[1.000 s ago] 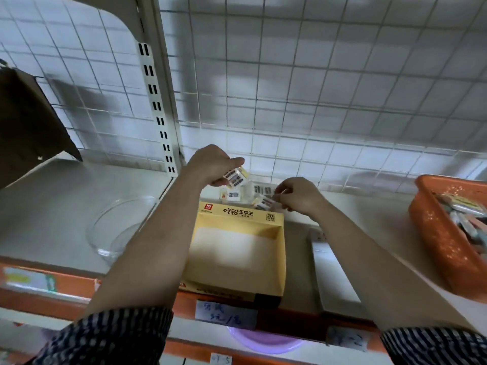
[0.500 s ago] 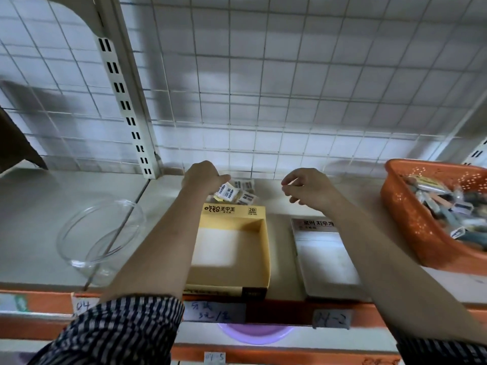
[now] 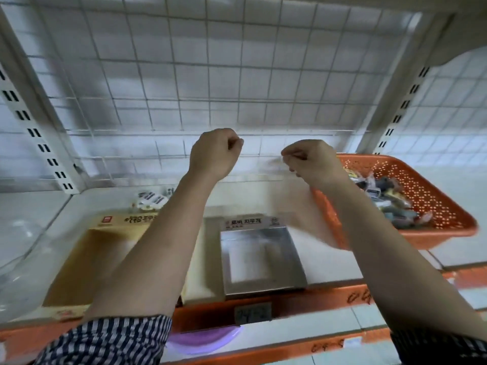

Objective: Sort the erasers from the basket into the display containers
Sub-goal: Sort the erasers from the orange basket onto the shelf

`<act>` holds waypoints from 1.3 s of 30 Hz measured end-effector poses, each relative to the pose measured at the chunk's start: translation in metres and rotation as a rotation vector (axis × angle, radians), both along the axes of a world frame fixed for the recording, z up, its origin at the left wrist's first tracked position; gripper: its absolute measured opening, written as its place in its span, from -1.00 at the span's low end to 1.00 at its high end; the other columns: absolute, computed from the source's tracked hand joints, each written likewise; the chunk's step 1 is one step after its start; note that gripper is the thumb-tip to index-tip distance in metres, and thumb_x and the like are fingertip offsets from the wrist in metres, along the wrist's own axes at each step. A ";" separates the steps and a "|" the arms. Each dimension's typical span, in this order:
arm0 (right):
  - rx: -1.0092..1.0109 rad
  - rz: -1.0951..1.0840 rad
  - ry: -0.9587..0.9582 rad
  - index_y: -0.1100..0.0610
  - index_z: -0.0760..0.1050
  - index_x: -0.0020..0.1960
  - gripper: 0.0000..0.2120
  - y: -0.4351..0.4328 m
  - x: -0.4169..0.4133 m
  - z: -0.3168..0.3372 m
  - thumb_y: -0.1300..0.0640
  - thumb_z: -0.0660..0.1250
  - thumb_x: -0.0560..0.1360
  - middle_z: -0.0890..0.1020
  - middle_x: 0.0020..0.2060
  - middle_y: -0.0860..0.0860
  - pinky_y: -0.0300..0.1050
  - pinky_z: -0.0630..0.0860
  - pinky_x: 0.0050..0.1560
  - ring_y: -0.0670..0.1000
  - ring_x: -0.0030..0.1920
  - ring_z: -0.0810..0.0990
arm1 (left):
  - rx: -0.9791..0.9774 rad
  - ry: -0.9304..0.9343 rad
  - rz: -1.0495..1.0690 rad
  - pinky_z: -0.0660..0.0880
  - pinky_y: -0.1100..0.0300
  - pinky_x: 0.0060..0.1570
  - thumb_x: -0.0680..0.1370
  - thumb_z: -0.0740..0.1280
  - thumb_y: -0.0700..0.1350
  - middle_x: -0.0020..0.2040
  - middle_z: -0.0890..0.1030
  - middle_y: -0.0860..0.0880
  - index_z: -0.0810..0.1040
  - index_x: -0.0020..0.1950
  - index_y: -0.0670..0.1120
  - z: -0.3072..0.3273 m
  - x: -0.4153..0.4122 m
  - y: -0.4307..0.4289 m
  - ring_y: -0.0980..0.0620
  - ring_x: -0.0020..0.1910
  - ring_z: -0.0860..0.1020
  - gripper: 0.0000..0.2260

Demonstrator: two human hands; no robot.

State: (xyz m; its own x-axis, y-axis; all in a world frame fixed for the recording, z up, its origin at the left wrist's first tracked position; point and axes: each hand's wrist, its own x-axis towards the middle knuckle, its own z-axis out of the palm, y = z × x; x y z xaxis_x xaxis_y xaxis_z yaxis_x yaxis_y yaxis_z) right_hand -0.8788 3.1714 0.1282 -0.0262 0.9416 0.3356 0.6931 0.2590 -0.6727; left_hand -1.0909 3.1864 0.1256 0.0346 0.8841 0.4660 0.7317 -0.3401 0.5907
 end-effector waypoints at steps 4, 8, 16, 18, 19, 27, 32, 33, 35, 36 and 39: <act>0.055 -0.056 -0.122 0.18 0.67 -0.01 -0.87 -0.001 0.063 0.018 0.24 0.36 0.49 0.66 -0.19 -0.07 -0.32 0.43 -0.13 -0.19 -0.21 0.55 | 0.021 -0.010 -0.080 0.53 0.06 -0.04 0.59 0.26 -0.06 -0.17 0.64 0.07 0.62 -0.05 -0.08 -0.001 0.060 0.000 0.00 -0.14 0.58 -0.83; -0.017 -0.072 -0.308 0.16 0.67 0.02 -0.86 0.009 0.121 0.020 0.19 0.40 0.48 0.67 -0.10 0.01 -0.35 0.34 -0.12 -0.09 -0.12 0.56 | 0.018 0.006 -0.128 0.52 0.07 -0.05 0.58 0.28 -0.05 -0.19 0.63 0.08 0.62 -0.06 -0.07 -0.009 0.106 -0.003 0.00 -0.15 0.58 -0.85; -0.232 0.094 -0.600 0.10 0.59 0.22 -0.60 0.028 0.159 0.000 -0.03 0.47 0.45 0.63 0.10 0.02 -0.18 0.43 -0.04 0.01 -0.01 0.58 | -0.021 -0.015 -0.107 0.52 0.12 -0.03 0.59 0.31 -0.03 -0.12 0.66 0.08 0.64 -0.05 -0.05 -0.025 0.155 -0.009 0.08 -0.14 0.58 -0.84; -0.221 0.110 -0.645 0.10 0.57 0.23 -0.56 0.034 0.160 -0.008 -0.04 0.50 0.42 0.63 0.11 0.03 -0.18 0.41 0.01 0.02 0.02 0.56 | -0.021 -0.025 -0.093 0.51 0.13 -0.04 0.58 0.31 -0.04 -0.13 0.67 0.06 0.65 -0.05 -0.06 -0.027 0.160 -0.011 0.08 -0.15 0.57 -0.85; -0.221 0.108 -0.622 0.10 0.56 0.23 -0.55 0.037 0.160 -0.012 -0.03 0.52 0.40 0.63 0.10 0.04 -0.16 0.44 0.04 0.03 0.03 0.56 | -0.019 -0.032 -0.088 0.51 0.14 -0.05 0.58 0.32 -0.04 -0.13 0.66 0.06 0.65 -0.05 -0.06 -0.028 0.162 -0.012 0.08 -0.16 0.57 -0.85; -0.152 0.112 -0.463 0.13 0.57 0.10 -0.74 0.045 0.170 -0.018 -0.03 0.36 0.54 0.58 -0.08 -0.02 -0.18 0.35 -0.10 -0.02 -0.07 0.52 | -0.014 -0.050 -0.082 0.42 0.28 -0.16 0.58 0.33 -0.05 -0.20 0.61 0.15 0.65 -0.06 -0.05 -0.025 0.172 -0.015 0.17 -0.21 0.55 -0.87; -0.108 0.016 -0.233 0.15 0.54 0.09 -0.85 0.037 0.190 -0.004 0.17 0.22 0.60 0.62 -0.07 0.08 -0.11 0.52 -0.18 0.06 -0.11 0.60 | -0.008 -0.081 -0.146 0.41 0.38 -0.13 0.57 0.35 -0.10 -0.14 0.63 0.13 0.65 -0.03 -0.04 -0.017 0.190 -0.015 0.19 -0.15 0.56 -0.91; -0.099 -0.006 -0.138 0.16 0.53 0.08 -0.85 0.031 0.197 -0.001 0.18 0.20 0.61 0.62 -0.08 0.10 -0.17 0.55 -0.24 0.06 -0.15 0.62 | -0.011 -0.079 -0.168 0.42 0.38 -0.10 0.57 0.35 -0.11 -0.12 0.63 0.13 0.65 -0.02 -0.05 -0.015 0.195 -0.015 0.18 -0.13 0.57 -0.91; -0.069 -0.056 0.015 0.19 0.51 0.11 -0.84 0.018 0.215 0.000 0.17 0.19 0.63 0.60 -0.12 0.10 -0.37 0.47 -0.41 -0.04 -0.30 0.59 | -0.029 -0.064 -0.222 0.43 0.35 -0.05 0.56 0.36 -0.12 -0.10 0.63 0.13 0.65 0.00 -0.05 -0.012 0.207 -0.013 0.16 -0.08 0.57 -0.91; -0.050 -0.081 0.063 0.17 0.51 0.13 -0.83 0.011 0.223 0.000 0.15 0.19 0.64 0.59 -0.14 0.07 -0.41 0.46 -0.41 -0.09 -0.32 0.58 | -0.049 -0.047 -0.253 0.44 0.31 -0.02 0.56 0.36 -0.13 -0.08 0.64 0.12 0.65 0.02 -0.05 -0.011 0.214 -0.011 0.15 -0.05 0.58 -0.91; -0.015 -0.128 0.184 0.12 0.52 0.21 -0.80 -0.006 0.249 -0.006 0.09 0.25 0.62 0.65 -0.08 0.06 -0.15 0.64 -0.24 -0.06 -0.26 0.66 | -0.117 0.030 -0.350 0.46 0.24 0.03 0.55 0.38 -0.14 -0.04 0.64 0.10 0.66 0.05 -0.03 -0.007 0.238 -0.006 0.13 -0.01 0.58 -0.89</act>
State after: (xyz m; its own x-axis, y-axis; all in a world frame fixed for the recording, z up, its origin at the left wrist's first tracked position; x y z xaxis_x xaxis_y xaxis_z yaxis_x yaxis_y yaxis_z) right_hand -0.6302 3.1659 0.1226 0.1541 0.9382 0.3100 0.5845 0.1664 -0.7941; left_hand -0.8528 3.1807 0.1183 0.3568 0.8634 0.3567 0.6007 -0.5044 0.6202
